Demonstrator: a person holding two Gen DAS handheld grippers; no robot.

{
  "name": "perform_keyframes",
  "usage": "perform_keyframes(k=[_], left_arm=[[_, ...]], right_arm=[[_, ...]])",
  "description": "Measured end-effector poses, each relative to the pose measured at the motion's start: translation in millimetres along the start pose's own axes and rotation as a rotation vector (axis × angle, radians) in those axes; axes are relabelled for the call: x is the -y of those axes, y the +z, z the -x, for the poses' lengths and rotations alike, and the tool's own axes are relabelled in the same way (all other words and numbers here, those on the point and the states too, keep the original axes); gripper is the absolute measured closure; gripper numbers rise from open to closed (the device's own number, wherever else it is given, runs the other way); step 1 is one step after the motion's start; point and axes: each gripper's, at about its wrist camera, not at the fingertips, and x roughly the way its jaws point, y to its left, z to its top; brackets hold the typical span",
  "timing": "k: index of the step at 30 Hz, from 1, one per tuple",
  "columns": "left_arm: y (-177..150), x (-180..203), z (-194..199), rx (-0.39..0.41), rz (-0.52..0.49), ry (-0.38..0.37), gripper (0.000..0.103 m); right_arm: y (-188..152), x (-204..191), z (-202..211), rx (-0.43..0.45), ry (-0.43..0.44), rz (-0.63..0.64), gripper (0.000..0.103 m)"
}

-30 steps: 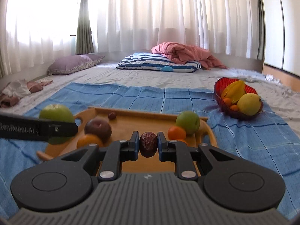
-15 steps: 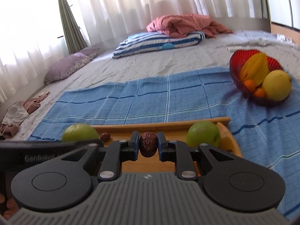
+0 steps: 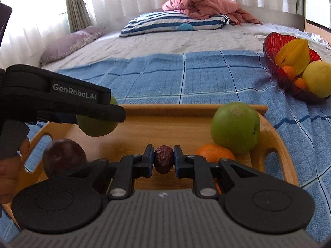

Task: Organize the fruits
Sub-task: 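Carry the green apple with the left gripper while the right carries the date to the tray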

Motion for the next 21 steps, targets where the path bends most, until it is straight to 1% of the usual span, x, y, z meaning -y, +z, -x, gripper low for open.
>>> perform_keyframes(k=[3, 9, 17, 18, 20, 21], left_arm=[[-2, 3, -6, -0.017, -0.013, 0.008, 0.045], [-6, 8, -11, -0.027, -0.039, 0.022, 0.045], [-6, 12, -12, -0.022, -0.057, 0.033, 0.045], [-6, 13, -12, -0.024, -0.061, 0.034, 0.044], [-7, 14, -9, -0.023, -0.069, 0.03, 0.044], [-7, 14, -5, -0.008, -0.079, 0.031, 0.044]], right_arm=[[-1, 2, -3, -0.01, -0.001, -0.001, 0.079], [0, 2, -3, -0.011, 0.0, 0.008, 0.079], [0, 3, -3, -0.012, 0.001, 0.009, 0.078], [-1, 2, -3, -0.011, 0.0, 0.01, 0.077], [-1, 1, -2, -0.007, -0.005, 0.012, 0.066], [-1, 0, 0, 0.001, -0.007, 0.01, 0.06]])
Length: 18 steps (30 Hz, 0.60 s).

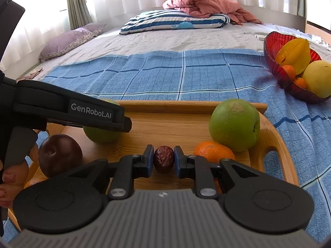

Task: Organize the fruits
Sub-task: 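Lower the green apple onto the tray and open the left gripper while the right releases the date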

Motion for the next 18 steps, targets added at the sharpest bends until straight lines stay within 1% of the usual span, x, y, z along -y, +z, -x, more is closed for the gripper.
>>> perform_keyframes(k=[1, 2, 3, 5, 8, 9, 11, 12, 14, 16, 18], left_arm=[[0, 1, 6, 0.019, -0.016, 0.008, 0.043], [0, 3, 12, 0.039, -0.033, 0.017, 0.037], [1, 4, 18, 0.055, -0.045, 0.02, 0.029], [0, 7, 32, 0.083, -0.066, 0.016, 0.023], [-4, 9, 51, 0.116, -0.089, 0.017, 0.017], [-6, 9, 57, 0.125, -0.094, 0.015, 0.016], [-13, 8, 68, 0.138, -0.1, 0.007, 0.014], [-16, 8, 74, 0.145, -0.099, 0.002, 0.011], [-24, 7, 86, 0.156, -0.096, -0.004, 0.006], [-36, 6, 99, 0.178, -0.094, 0.001, 0.004], [-48, 5, 110, 0.194, -0.092, 0.006, 0.001]], right_arm=[[0, 0, 3, 0.009, 0.003, -0.003, 0.053], [-1, 1, 6, 0.016, 0.013, -0.008, 0.048], [-2, 1, 9, 0.022, 0.024, -0.012, 0.046], [-3, 1, 16, 0.032, 0.029, -0.008, 0.041], [-6, -2, 26, 0.055, 0.022, 0.002, 0.033], [-7, -2, 30, 0.063, 0.024, 0.005, 0.032], [-9, -4, 39, 0.08, 0.025, 0.012, 0.025], [-11, -5, 43, 0.09, 0.022, 0.018, 0.024], [-15, -9, 52, 0.107, 0.02, 0.038, 0.017], [-22, -13, 62, 0.12, 0.019, 0.07, 0.014], [-29, -18, 71, 0.128, 0.016, 0.101, 0.014]])
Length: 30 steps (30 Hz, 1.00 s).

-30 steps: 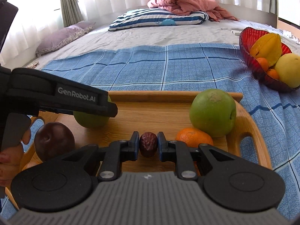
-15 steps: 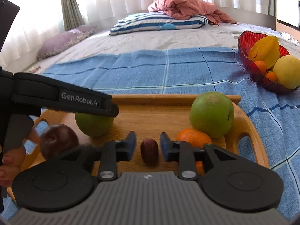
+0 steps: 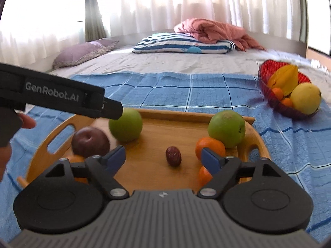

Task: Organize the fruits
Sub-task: 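Lower the green apple onto the tray and open the left gripper while the right releases the date, then withdraw both grippers from the tray toward the two dates on the blanket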

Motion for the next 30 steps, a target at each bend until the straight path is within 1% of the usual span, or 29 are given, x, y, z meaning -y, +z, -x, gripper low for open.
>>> perform_keyframes(k=[5, 10, 17, 23, 30], left_arm=[[-29, 2, 28, 0.025, -0.014, -0.008, 0.001], [-57, 4, 53, 0.052, -0.037, -0.009, 0.0], [-87, -2, 78, 0.061, -0.044, -0.008, 0.0], [-108, -9, 88, 0.055, -0.034, -0.002, 0.0], [-130, -18, 96, 0.03, -0.014, 0.0, 0.0]], right_arm=[[-19, -14, 20, 0.009, -0.012, 0.075, 0.012], [-36, -27, 38, 0.019, -0.027, 0.114, 0.01], [-52, -33, 56, 0.025, -0.036, 0.086, 0.004], [-62, -30, 64, 0.015, -0.037, 0.048, 0.004], [-74, -27, 74, 0.01, -0.04, 0.022, 0.003]])
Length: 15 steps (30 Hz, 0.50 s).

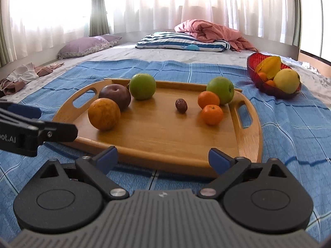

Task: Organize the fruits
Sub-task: 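Withdraw both grippers from the tray toward the two dates on the blanket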

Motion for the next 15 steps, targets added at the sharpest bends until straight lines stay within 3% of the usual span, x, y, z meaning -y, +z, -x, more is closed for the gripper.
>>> perform_keyframes(k=[15], left_arm=[[-37, -5, 19, -0.008, -0.024, 0.023, 0.0]], right_arm=[[-24, -4, 20, 0.004, 0.015, -0.018, 0.002]])
